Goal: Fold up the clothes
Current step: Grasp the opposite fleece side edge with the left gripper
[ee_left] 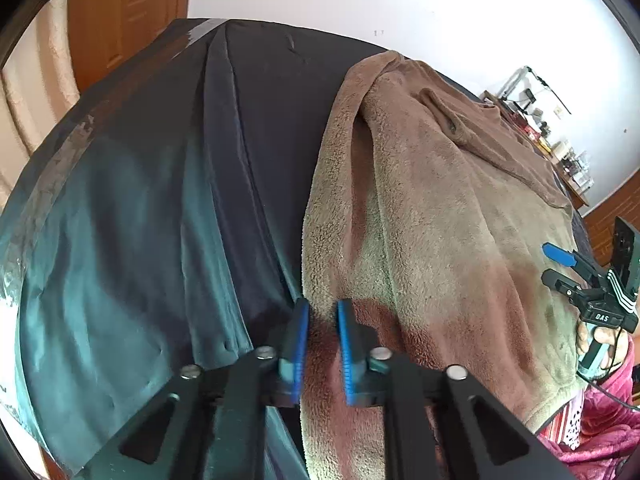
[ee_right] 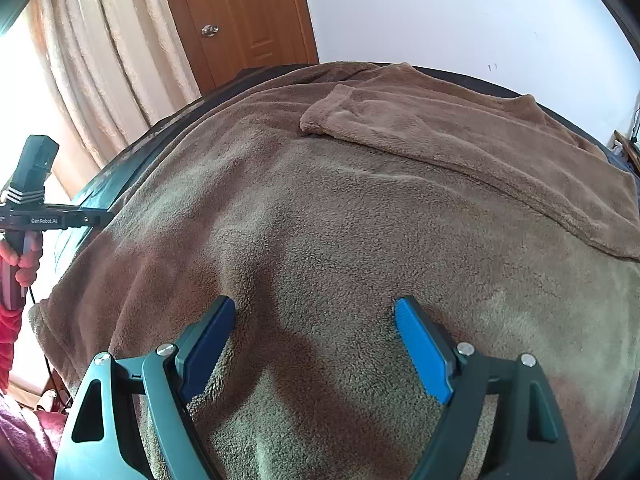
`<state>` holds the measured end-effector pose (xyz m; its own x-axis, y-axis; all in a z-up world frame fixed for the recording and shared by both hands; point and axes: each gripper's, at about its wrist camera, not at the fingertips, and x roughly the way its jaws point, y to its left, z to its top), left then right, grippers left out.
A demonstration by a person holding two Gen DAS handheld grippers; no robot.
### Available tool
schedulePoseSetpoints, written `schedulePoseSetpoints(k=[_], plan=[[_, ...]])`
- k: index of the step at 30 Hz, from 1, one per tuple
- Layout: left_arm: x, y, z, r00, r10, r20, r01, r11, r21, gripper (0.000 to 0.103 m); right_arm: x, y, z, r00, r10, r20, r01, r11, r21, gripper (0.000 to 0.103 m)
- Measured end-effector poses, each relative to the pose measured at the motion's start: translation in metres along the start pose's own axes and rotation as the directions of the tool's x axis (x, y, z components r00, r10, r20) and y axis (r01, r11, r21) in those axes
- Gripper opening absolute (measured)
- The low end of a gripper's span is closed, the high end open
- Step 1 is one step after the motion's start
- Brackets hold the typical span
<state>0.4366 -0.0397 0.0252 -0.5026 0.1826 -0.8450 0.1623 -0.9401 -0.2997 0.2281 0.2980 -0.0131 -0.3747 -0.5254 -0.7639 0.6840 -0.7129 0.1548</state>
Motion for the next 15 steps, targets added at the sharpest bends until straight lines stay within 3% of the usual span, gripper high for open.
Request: schedulePoseSetpoints(k=[6, 11, 15], plan=[[-0.022, 0.0, 0.006, 0.997, 0.005, 0.073, -0.002, 0.999, -0.035, 0.006, -0.001, -0.002, 0.0, 1.0, -0.002, 0.009, 0.002, 1.0, 0.02, 0.085], [-0.067, 0.003, 0.028, 0.975, 0.038, 0.218, -0.027, 0.998, -0.052, 0.002, -0.002, -0.001, 0.0, 1.0, -0.002, 0.013, 0.002, 1.0, 0.03, 0.085], [-0.079, 0.014, 0.039, 0.976, -0.009, 0.22, 0.021, 0.999, -0.05, 0.002, -0.003, -0.001, 0.0, 1.0, 0.0, 0.017, -0.001, 0.999, 0.038, 0.085]])
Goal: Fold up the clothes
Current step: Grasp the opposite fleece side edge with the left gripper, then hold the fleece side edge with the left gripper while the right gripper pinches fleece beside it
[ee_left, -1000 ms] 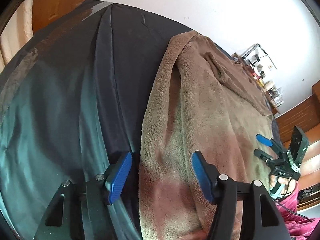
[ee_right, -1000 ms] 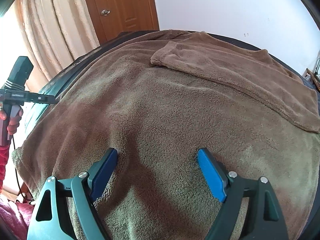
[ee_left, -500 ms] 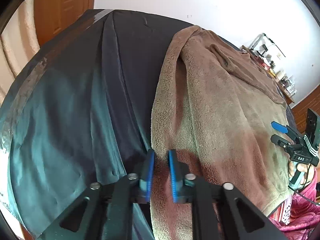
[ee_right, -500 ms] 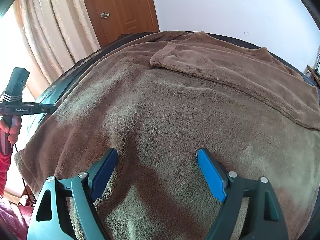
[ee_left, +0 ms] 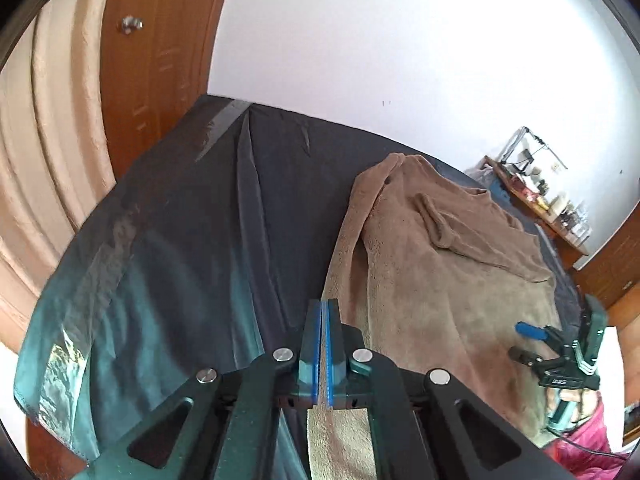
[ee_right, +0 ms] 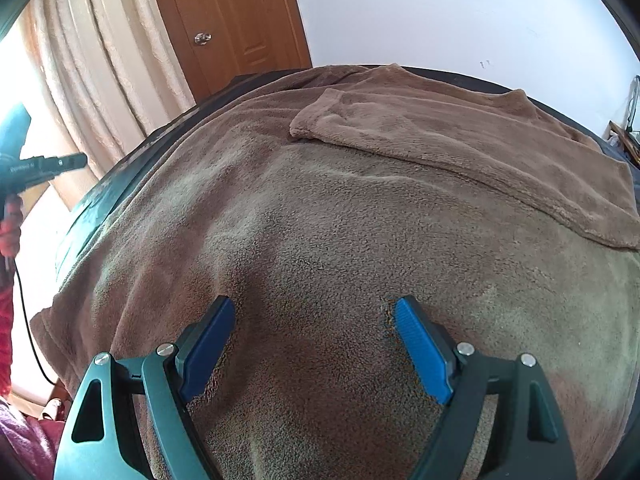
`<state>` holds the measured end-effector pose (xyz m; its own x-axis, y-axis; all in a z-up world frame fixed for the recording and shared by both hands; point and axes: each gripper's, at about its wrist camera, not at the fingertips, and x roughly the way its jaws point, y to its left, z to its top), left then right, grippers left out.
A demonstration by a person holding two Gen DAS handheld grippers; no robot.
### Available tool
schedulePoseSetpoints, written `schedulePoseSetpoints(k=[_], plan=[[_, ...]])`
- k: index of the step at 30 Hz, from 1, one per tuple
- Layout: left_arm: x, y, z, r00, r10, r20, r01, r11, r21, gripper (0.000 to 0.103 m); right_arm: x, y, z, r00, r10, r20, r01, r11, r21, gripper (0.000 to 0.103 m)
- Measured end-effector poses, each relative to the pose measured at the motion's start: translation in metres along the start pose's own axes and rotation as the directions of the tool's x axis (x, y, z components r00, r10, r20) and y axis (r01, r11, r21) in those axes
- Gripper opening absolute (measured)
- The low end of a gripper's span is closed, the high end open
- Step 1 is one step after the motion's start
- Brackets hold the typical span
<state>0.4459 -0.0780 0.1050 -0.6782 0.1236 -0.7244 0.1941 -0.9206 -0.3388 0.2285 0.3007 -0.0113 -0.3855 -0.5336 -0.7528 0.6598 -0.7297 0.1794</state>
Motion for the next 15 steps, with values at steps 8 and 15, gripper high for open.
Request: schedulePoseSetpoints(k=[8, 15], plan=[[0.022, 0.024, -0.032, 0.991, -0.05, -0.121, 0.038, 0.994, -0.1, 0.002, 0.001, -0.003, 0.0, 1.0, 0.008, -0.001, -0.008, 1.0, 0.016, 0.085], [0.041, 0.022, -0.052, 0.982, -0.033, -0.187, 0.014, 0.995, -0.102, 0.002, -0.016, 0.041, -0.001, 0.998, 0.0, 0.056, 0.009, 0.989, -0.149, 0.085]])
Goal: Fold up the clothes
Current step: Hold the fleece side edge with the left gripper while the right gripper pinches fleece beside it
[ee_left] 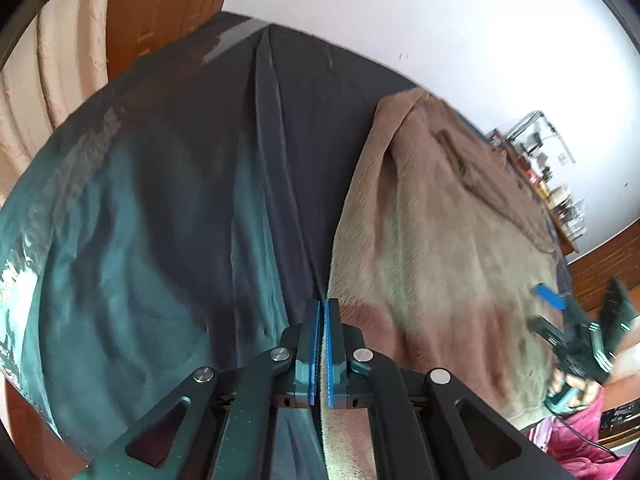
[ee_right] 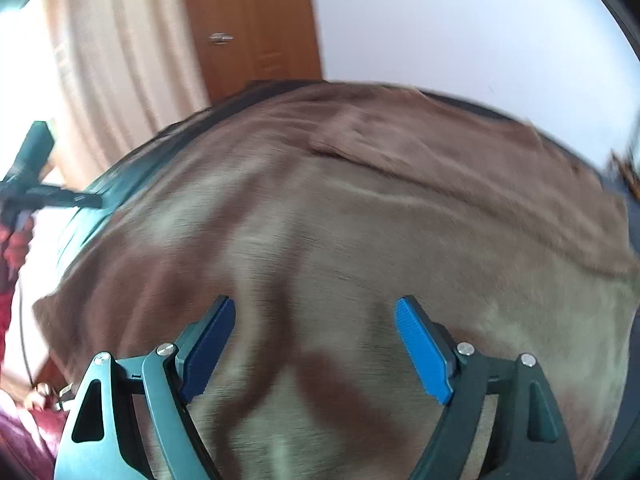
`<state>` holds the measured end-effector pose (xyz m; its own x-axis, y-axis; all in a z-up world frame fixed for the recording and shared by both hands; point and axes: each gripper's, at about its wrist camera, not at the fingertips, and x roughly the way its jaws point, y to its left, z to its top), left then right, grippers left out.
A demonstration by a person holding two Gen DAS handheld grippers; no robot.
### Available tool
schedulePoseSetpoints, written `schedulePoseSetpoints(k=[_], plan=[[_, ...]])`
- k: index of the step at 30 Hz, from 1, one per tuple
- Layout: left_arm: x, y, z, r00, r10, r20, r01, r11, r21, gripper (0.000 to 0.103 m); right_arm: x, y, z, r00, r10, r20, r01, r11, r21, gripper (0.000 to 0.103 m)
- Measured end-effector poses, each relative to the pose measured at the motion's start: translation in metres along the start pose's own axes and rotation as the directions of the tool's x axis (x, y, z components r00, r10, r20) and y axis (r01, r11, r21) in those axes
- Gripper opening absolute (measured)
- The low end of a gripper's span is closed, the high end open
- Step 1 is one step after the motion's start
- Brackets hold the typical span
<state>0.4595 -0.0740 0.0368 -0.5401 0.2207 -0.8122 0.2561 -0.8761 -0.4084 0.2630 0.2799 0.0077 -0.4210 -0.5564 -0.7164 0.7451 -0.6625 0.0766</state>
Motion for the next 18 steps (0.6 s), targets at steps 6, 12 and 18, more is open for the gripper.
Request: schedulePoseSetpoints(k=[6, 12, 18], plan=[[0.01, -0.004, -0.006, 1.0, -0.021, -0.017, 0.021, 0.999, 0.031, 0.002, -0.028, 0.097, 0.008, 0.983, 0.176, 0.053, -0.155, 0.95, -0.272, 0.085], [0.01, -0.001, -0.012, 0.999, -0.043, -0.015, 0.044, 0.998, 0.045, 0.002, -0.027, 0.192, 0.005, 0.951, 0.308, -0.033, -0.284, 0.823, -0.491, 0.085], [0.0, 0.009, -0.015, 0.995, -0.097, 0.026, 0.096, 0.995, 0.037, 0.003, 0.001, 0.246, 0.002, 0.935, 0.331, -0.127, -0.343, 0.752, -0.563, 0.06]])
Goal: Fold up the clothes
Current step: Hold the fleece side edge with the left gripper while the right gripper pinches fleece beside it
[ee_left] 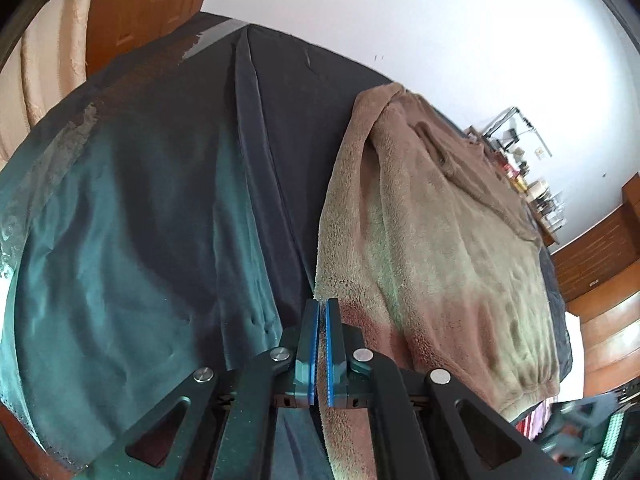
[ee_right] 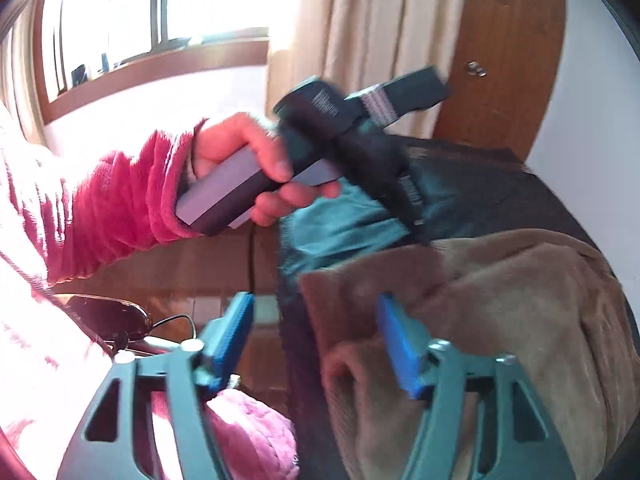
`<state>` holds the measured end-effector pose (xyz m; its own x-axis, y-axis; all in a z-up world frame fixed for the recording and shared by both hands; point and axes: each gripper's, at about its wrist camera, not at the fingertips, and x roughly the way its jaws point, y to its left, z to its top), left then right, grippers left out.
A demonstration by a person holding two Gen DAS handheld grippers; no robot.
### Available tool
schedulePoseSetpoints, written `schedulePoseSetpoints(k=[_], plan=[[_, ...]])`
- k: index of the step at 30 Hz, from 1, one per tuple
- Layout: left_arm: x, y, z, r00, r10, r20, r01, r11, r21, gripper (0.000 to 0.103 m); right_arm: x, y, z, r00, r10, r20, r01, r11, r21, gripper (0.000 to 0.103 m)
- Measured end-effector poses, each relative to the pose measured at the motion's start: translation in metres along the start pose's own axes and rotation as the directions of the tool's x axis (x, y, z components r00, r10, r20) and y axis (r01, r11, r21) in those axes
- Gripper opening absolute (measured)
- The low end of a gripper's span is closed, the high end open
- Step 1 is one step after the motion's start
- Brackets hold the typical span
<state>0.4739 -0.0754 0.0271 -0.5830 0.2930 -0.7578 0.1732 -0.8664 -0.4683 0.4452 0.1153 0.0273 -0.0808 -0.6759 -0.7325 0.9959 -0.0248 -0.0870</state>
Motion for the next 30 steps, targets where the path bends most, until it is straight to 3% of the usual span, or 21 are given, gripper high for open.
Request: schedulePoseSetpoints(k=[12, 17, 20, 23, 27, 30], plan=[[-0.002, 0.004, -0.003, 0.998, -0.066, 0.015, 0.065, 0.997, 0.028, 0.002, 0.054, -0.015, 0.0, 0.991, -0.046, -0.128, 0.058, 0.994, 0.088, 0.059], [-0.001, 0.01, -0.003, 0.997, -0.077, 0.019, 0.077, 0.997, 0.017, 0.002, 0.063, -0.017, -0.002, 0.985, -0.061, -0.162, 0.078, 0.992, 0.1, 0.044], [-0.002, 0.016, -0.004, 0.997, -0.079, 0.024, 0.079, 0.997, 0.004, 0.002, 0.058, -0.019, 0.0, 0.984, -0.086, -0.153, 0.105, 0.988, 0.116, 0.032], [0.0, 0.018, -0.003, 0.996, -0.082, 0.026, 0.082, 0.997, -0.005, 0.003, 0.052, -0.028, 0.004, 0.986, -0.108, -0.129, 0.129, 0.978, 0.166, 0.026], [0.002, 0.019, -0.004, 0.996, -0.088, 0.022, 0.088, 0.996, -0.007, 0.002, 0.06, -0.033, 0.004, 0.984, -0.103, -0.148, 0.129, 0.975, 0.181, 0.027], [0.004, 0.02, -0.004, 0.996, -0.09, 0.02, 0.09, 0.996, -0.008, 0.002, 0.066, -0.024, 0.005, 0.984, -0.067, -0.164, 0.091, 0.985, 0.144, 0.059]])
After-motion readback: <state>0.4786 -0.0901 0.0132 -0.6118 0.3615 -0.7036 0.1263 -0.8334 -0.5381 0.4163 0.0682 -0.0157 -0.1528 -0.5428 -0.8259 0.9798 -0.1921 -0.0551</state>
